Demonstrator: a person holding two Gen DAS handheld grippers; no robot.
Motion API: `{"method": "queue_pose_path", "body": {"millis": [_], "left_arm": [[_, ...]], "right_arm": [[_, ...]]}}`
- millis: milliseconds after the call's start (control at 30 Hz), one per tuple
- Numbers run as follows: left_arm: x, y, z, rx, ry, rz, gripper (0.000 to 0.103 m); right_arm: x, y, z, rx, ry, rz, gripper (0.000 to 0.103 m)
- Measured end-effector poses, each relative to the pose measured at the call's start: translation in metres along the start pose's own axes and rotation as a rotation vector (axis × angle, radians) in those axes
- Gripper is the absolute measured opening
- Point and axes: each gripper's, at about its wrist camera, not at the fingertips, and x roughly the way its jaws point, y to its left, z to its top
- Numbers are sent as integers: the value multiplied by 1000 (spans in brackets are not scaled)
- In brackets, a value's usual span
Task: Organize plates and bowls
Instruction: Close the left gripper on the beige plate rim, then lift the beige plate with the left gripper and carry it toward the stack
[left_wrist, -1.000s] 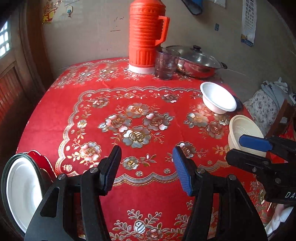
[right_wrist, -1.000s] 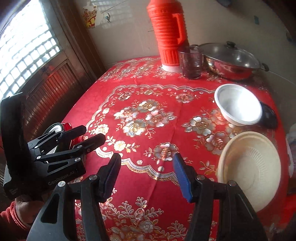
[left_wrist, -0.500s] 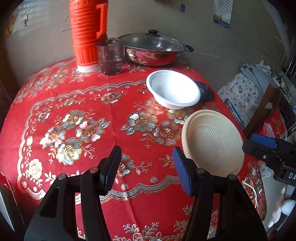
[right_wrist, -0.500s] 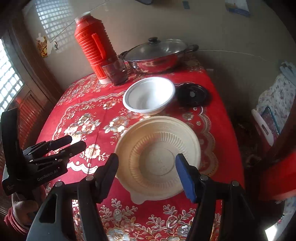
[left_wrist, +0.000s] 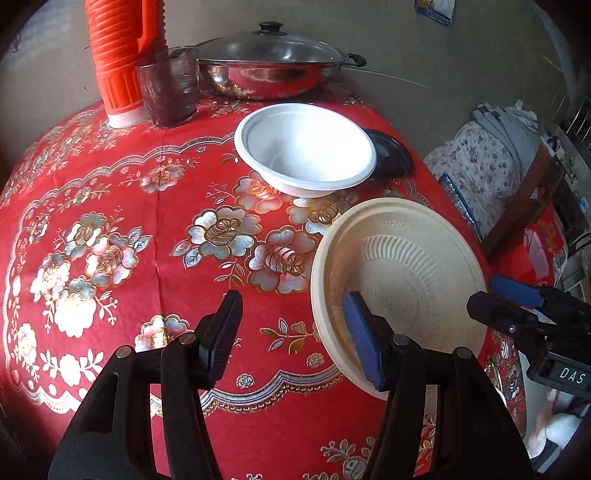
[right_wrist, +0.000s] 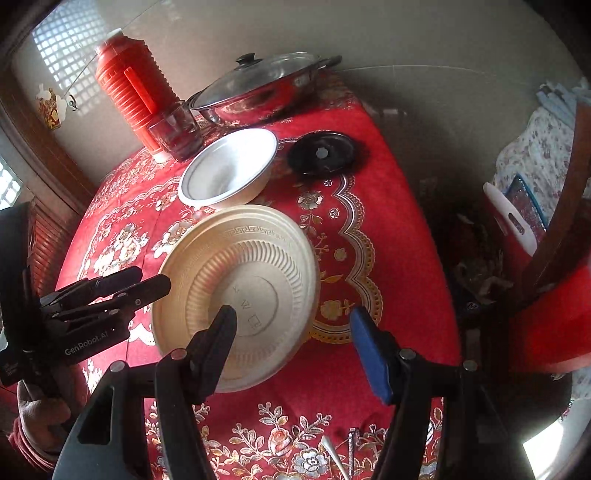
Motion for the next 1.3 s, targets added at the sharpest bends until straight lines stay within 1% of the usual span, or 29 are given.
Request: {"method": "queue_pose_path", "body": {"millis": [67, 200, 233, 267, 300, 333, 367, 400, 467, 500, 567, 600, 667, 800, 1033, 1300], "left_arm": [[3, -2, 1, 2, 3, 4, 58], [9, -11, 1, 48, 12, 26, 58], [12, -13, 0, 58, 18, 24, 58], [14, -15, 0, 66, 25, 22, 58], [17, -15, -1, 71, 31, 25, 57], [18, -15, -2, 74, 29, 24, 53], [19, -16, -2, 81, 23, 25, 30], [21, -19, -3, 98, 25, 38, 18], [23, -23, -3, 124, 12, 63, 18], [23, -22, -3, 124, 14, 61, 18], [24, -17, -2, 109, 24, 51, 18], [23, -14, -2, 105, 25, 50, 18], [20, -9, -4, 97, 27, 47, 18], [7, 2, -8, 80, 6, 69, 18], [-21, 36, -17, 31, -31, 109, 18], [-41, 77, -34, -25, -39, 150, 18]], "right_arm": [[4, 0, 2, -9, 8, -4, 64], [10, 4, 2, -39, 22, -8, 63], [12, 5, 2, -45, 25, -7, 59], [13, 5, 3, -49, 27, -6, 53], [13, 4, 3, -51, 28, -1, 50], [13, 4, 2, -49, 26, 1, 46], [13, 4, 2, -51, 24, 3, 41], [12, 6, 2, -56, 22, 5, 39], [10, 9, 0, -76, 11, 15, 33], [10, 12, 0, -97, 11, 23, 33], [11, 16, 0, -126, 7, -3, 33], [11, 17, 1, -128, 3, -2, 33], [11, 17, 1, -116, 0, 20, 33], [11, 29, 0, -141, 1, 22, 33], [11, 68, 0, -209, -6, 45, 35], [20, 114, -1, -279, 6, 89, 36]]}}
